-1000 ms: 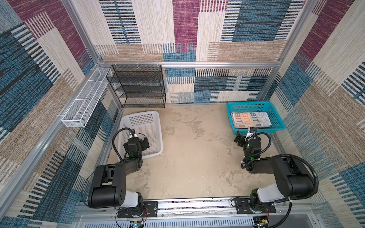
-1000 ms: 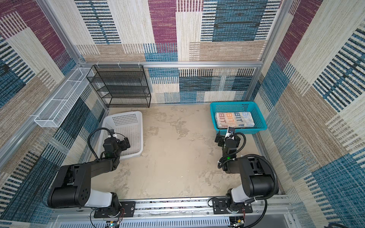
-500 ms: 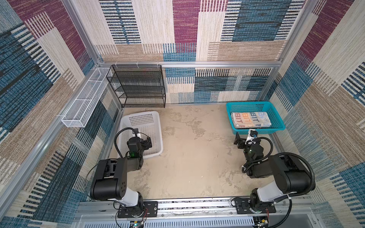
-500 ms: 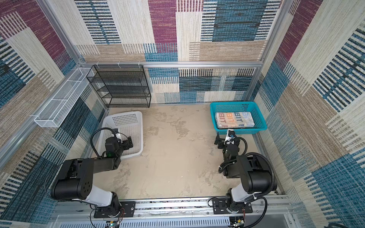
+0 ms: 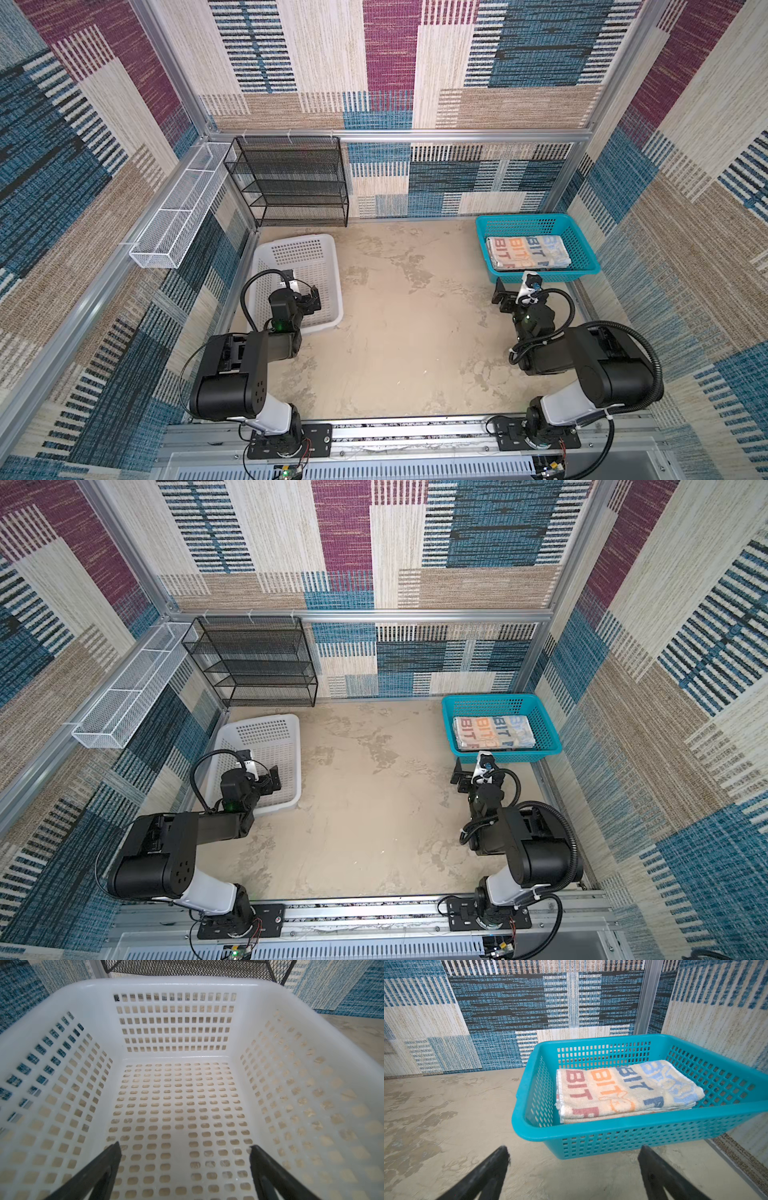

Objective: Fold and stack the towels

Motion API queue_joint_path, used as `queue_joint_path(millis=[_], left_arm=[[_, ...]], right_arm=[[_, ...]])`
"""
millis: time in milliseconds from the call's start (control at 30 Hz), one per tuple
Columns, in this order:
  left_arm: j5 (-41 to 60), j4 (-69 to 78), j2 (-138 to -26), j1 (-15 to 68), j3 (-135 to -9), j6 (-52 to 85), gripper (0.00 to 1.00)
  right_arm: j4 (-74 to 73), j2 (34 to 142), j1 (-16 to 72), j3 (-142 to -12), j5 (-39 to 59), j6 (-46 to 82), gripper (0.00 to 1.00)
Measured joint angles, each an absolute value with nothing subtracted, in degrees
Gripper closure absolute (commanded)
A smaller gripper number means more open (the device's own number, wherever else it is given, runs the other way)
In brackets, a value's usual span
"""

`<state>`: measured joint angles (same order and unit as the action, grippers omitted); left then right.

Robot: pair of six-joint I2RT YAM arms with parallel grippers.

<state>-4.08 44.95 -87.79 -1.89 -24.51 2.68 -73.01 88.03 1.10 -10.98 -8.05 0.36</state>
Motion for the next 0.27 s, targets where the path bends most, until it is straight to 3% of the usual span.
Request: queue_joint_path(millis=[267], left_arm=[[-2.68,44.91,-87.88,-1.34,-24.86,1.30,0.01]], right_arm=[[-73.01,88.03,1.10,-11.11,-8.05,0.36,0.01]])
